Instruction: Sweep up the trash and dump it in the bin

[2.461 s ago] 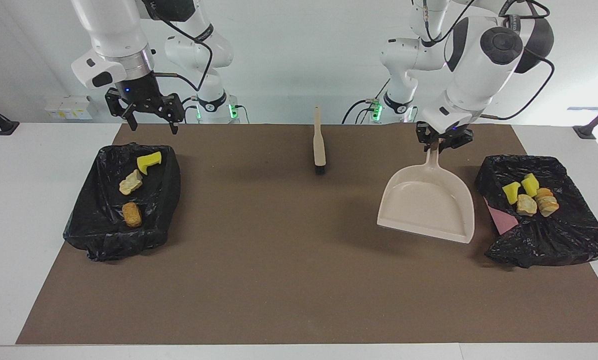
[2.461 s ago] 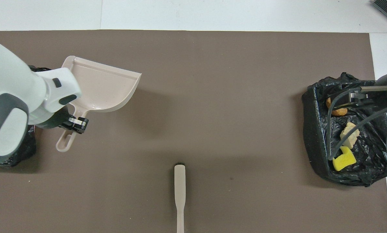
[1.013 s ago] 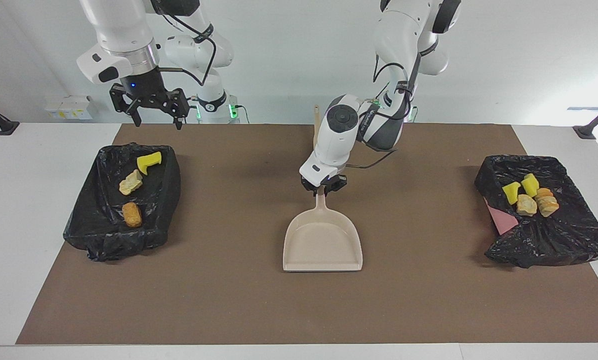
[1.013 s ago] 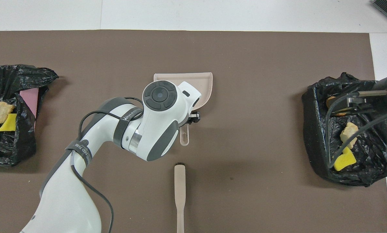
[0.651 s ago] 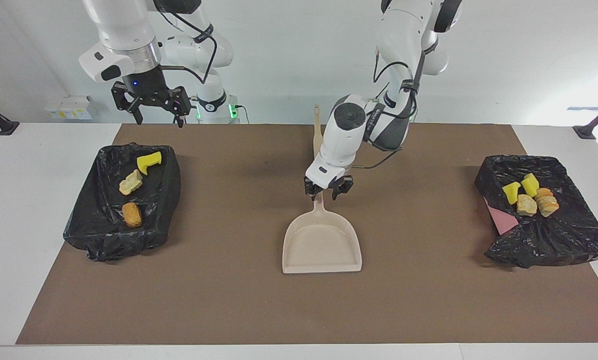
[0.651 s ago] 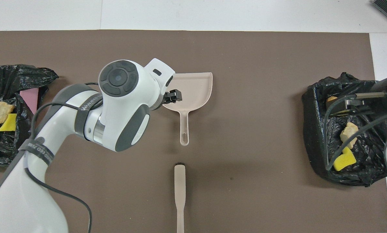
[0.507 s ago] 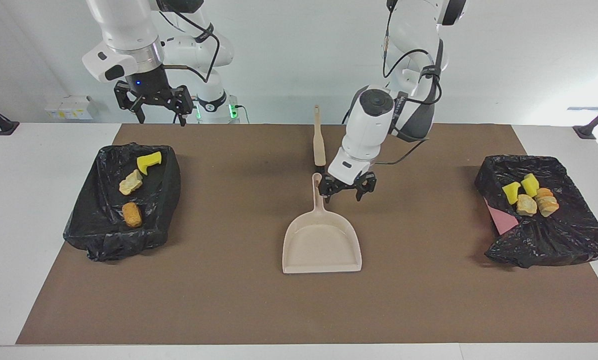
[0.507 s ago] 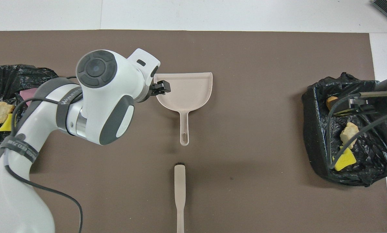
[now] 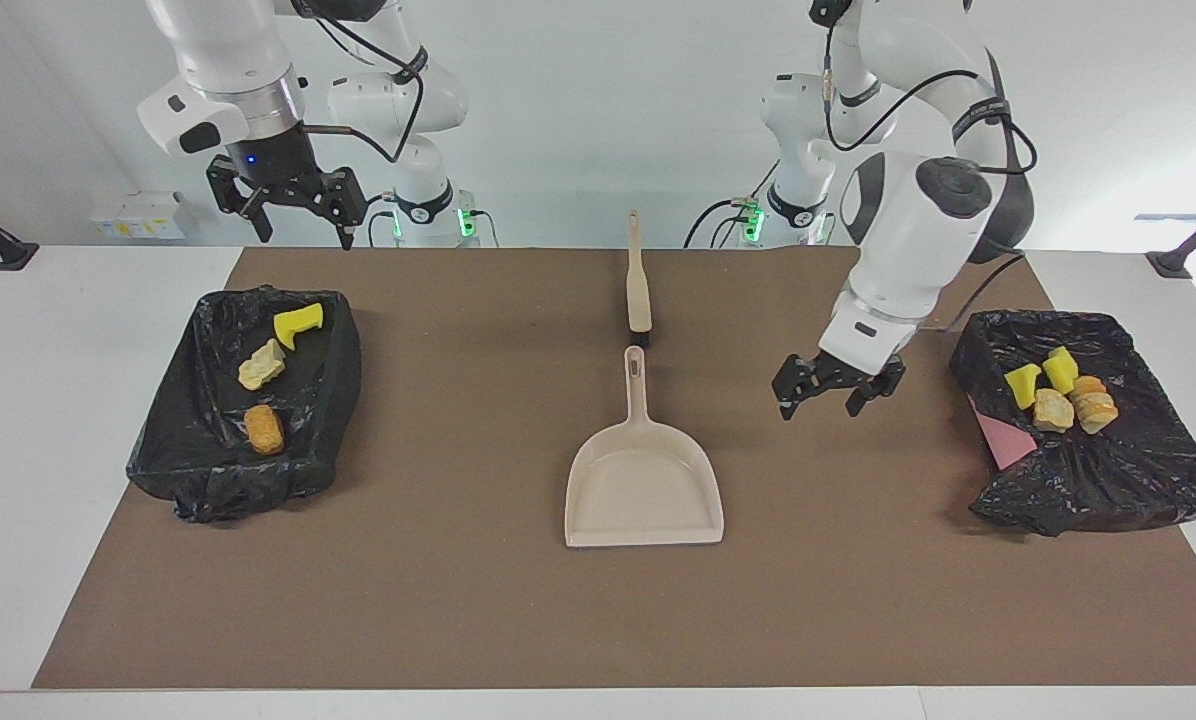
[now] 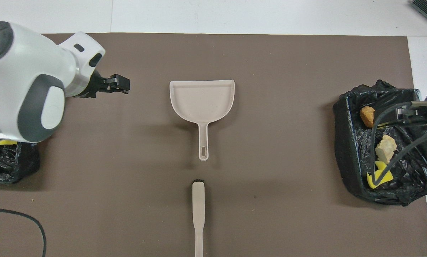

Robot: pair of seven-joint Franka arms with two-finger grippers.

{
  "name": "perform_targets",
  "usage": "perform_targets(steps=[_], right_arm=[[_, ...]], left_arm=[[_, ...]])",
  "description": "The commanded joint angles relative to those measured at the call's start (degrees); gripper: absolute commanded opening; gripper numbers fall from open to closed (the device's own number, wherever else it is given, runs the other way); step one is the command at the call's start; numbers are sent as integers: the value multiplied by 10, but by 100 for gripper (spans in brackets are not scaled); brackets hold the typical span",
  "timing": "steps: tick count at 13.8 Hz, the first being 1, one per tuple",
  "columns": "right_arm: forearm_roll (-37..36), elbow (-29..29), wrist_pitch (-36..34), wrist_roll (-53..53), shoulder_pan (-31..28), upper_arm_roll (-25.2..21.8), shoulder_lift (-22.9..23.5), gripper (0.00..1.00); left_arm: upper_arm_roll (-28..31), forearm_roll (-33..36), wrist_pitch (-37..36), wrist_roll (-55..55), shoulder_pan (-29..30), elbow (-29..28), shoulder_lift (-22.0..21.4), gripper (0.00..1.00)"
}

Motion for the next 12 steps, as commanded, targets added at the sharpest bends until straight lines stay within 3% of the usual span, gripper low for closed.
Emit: perform_targets(steps=[1,5,12], right_arm=[[30,5,-15,-10,-9,4,-2,100],[35,1,-15,-10,-6,3,-12,100],[35,0,-11,-15,-9,2,-13,100]], left_arm=[[-7,-19,-57,75,53,13,-16,100],[-4,-23,-107,169,117,19,-33,100],[0,44,-165,189,118,45,-78,100]])
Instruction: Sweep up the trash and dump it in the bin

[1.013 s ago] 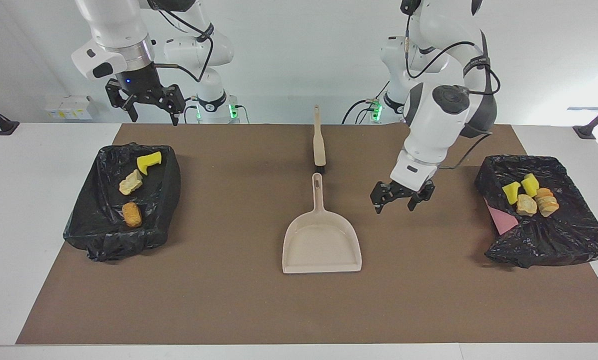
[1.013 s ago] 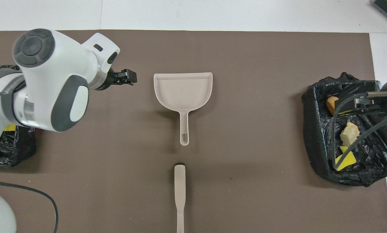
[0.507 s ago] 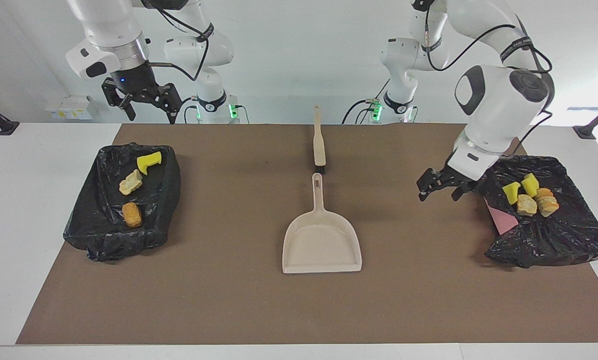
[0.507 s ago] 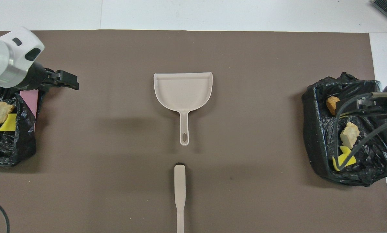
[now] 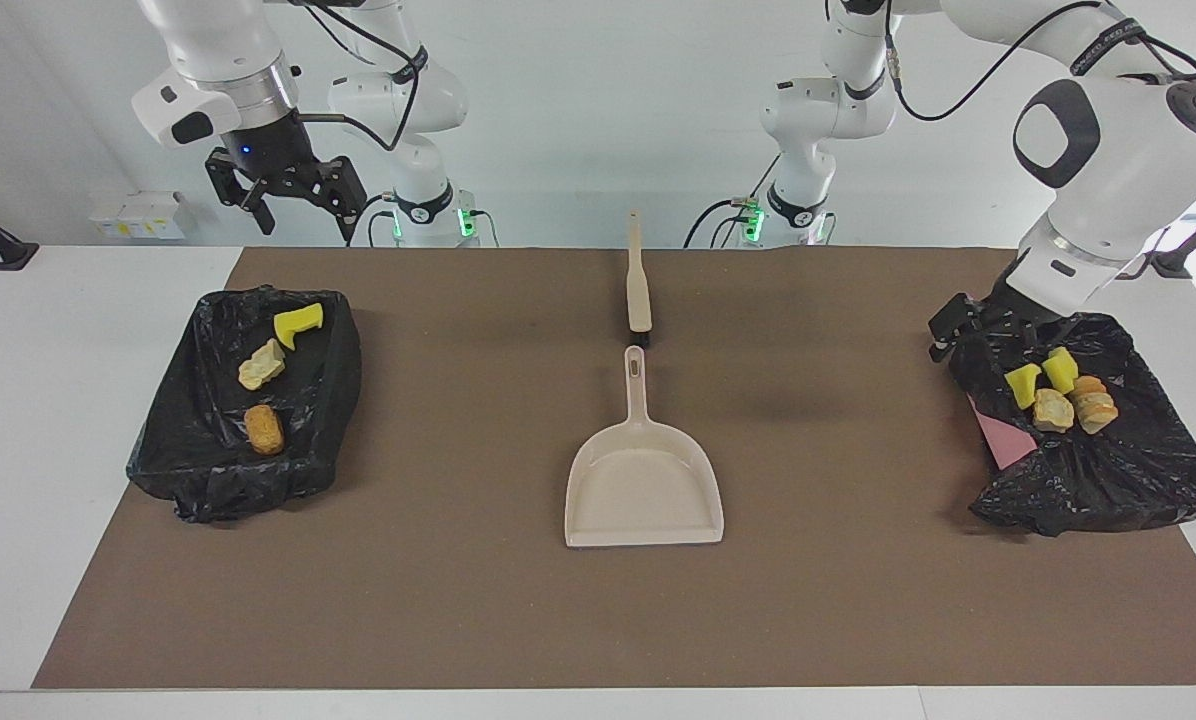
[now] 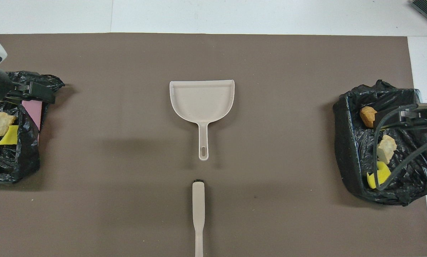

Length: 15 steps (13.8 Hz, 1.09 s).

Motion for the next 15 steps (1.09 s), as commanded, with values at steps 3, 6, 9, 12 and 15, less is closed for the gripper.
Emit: perform_targets(steps=[3,6,9,12,15], right_arm=[[14,0,-1,-11,-3,4,-4,100],[14,0,-5,-15,-4,4,-5,100],[14,0,-2,-14,-3,4,-5,100],[14,0,-2,-15,-3,4,-5,100],[14,0,-1,-14,-3,4,-5,100]], left_arm=[[0,22,-57,50,-1,6,-61,100],[-1,41,-100,51,-2,0,-91,100],[-5,58,-145,59,-8,8,-92,100],[-7,56,-133,57,-8,-14,-121,100],[-7,56,-112,59,-5,-44,-136,100]])
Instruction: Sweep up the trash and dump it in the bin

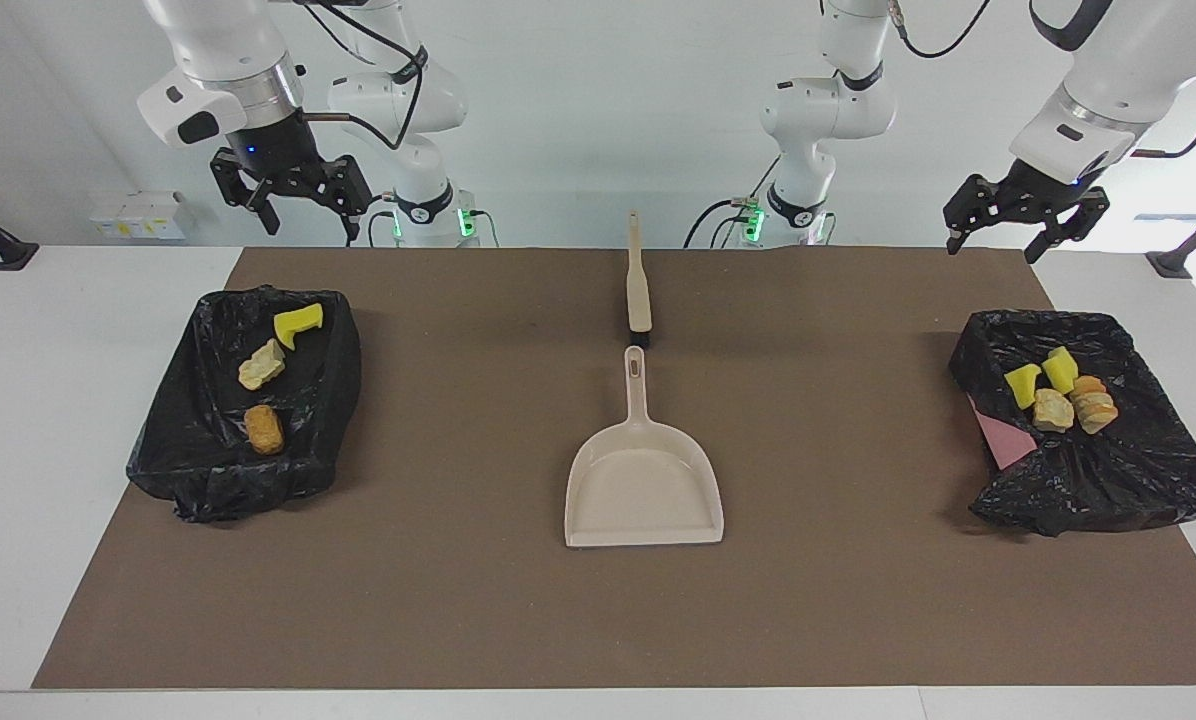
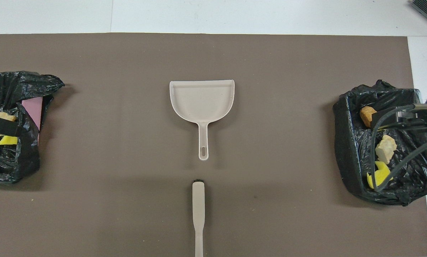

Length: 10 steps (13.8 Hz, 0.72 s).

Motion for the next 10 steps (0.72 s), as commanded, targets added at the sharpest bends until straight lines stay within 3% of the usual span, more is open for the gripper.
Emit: perform_targets(steps=[1,10], right_arm=[[10,0,-1,-14,-6,1,-5,100],[10,0,-1,-15,-5,1,-5,100]], left_arm=[[2,8,18,3,0,-36,-29,100],[3,1,38,9,1,-35,-26,100]])
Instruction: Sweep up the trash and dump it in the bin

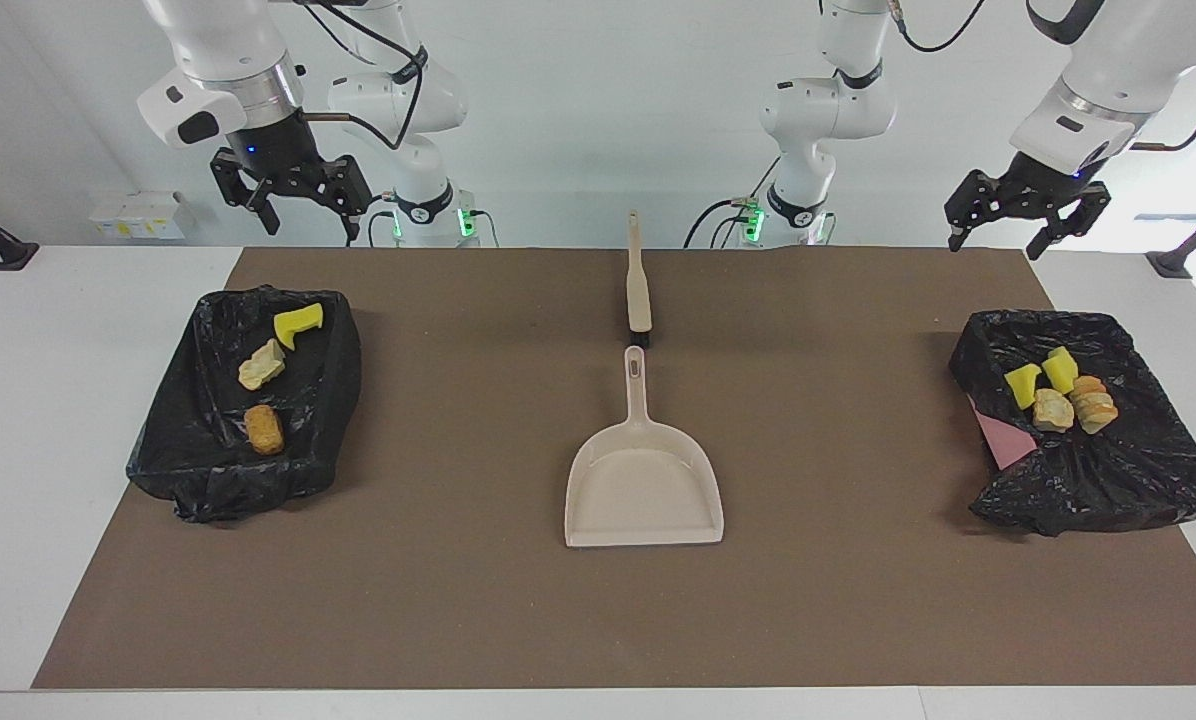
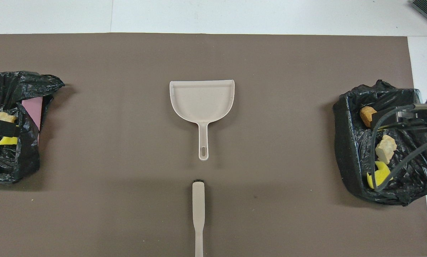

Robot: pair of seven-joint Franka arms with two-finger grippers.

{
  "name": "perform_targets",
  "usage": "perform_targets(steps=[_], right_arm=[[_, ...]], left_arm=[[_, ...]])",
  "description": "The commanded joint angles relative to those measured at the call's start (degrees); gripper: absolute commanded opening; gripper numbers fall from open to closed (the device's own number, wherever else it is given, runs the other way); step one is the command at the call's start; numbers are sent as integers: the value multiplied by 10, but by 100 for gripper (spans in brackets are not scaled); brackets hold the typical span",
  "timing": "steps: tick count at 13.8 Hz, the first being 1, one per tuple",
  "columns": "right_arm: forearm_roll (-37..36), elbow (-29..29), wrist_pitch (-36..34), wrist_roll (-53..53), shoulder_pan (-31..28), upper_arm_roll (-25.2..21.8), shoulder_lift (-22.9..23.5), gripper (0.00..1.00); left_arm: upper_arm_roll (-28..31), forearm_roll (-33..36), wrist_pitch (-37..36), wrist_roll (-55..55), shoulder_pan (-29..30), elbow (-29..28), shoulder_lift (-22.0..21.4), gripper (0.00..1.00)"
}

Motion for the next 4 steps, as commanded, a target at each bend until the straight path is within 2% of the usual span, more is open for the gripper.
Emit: perform_targets(steps=[1,4], right_arm=[[10,-1,-1,-15,-5,1,-5,100],[10,-1,-1,-15,-5,1,-5,100]], left_arm=[[1,1,14,10,1,-18,-14,100],[1,0,10,10,1,-18,-14,100]])
